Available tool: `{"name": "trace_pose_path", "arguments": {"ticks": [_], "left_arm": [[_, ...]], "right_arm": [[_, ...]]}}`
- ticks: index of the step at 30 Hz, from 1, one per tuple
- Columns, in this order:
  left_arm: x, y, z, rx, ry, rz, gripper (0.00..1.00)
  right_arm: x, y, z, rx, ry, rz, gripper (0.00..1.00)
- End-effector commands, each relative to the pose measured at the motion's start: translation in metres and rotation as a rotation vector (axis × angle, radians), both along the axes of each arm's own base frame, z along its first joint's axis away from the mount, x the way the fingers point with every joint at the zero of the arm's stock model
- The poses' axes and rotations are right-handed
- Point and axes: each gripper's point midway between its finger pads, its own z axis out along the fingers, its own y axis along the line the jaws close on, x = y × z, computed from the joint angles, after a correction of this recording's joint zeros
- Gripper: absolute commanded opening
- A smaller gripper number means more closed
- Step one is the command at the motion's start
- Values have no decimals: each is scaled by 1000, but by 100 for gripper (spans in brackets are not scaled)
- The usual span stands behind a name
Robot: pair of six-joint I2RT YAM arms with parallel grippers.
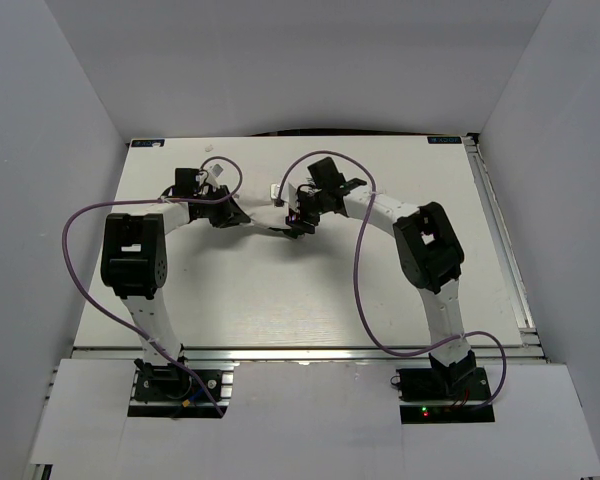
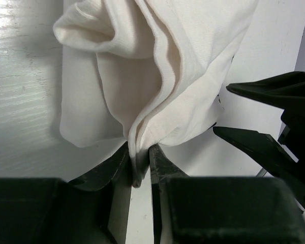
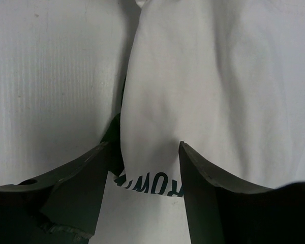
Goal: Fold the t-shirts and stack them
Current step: Fold the tshirt
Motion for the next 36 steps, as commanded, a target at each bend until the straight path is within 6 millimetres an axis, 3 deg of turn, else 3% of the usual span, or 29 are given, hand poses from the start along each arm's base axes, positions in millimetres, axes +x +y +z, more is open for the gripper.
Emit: {"name": "trace_pose_path", "arguments": {"ticks": [1, 5, 12, 22, 27, 31, 35, 36], "left_arm": [[15, 0, 45, -10, -130, -2, 30], [16, 0, 47, -10, -137, -6, 30], [16, 3, 48, 18, -156, -19, 36], [21, 11, 54, 69, -187, -26, 51], [24, 15, 57, 74, -194, -13, 51], [24, 19, 56, 76, -190, -2, 48], [24, 17, 54, 48, -175, -13, 27], [25, 16, 52, 37, -168, -17, 26]], "right_arm": [[-9, 4, 11, 12, -13, 34, 62], [-5, 6, 4, -2, -2, 17, 54], [-1, 6, -8, -34, 16, 12, 19], [-15, -3, -6, -29, 50, 7, 7], [-18, -9, -1, -15, 53, -9, 4], [-18, -12, 5, -2, 56, -25, 3], [-20, -11, 7, 9, 71, -26, 3], [-21, -11, 6, 10, 77, -31, 3]]}}
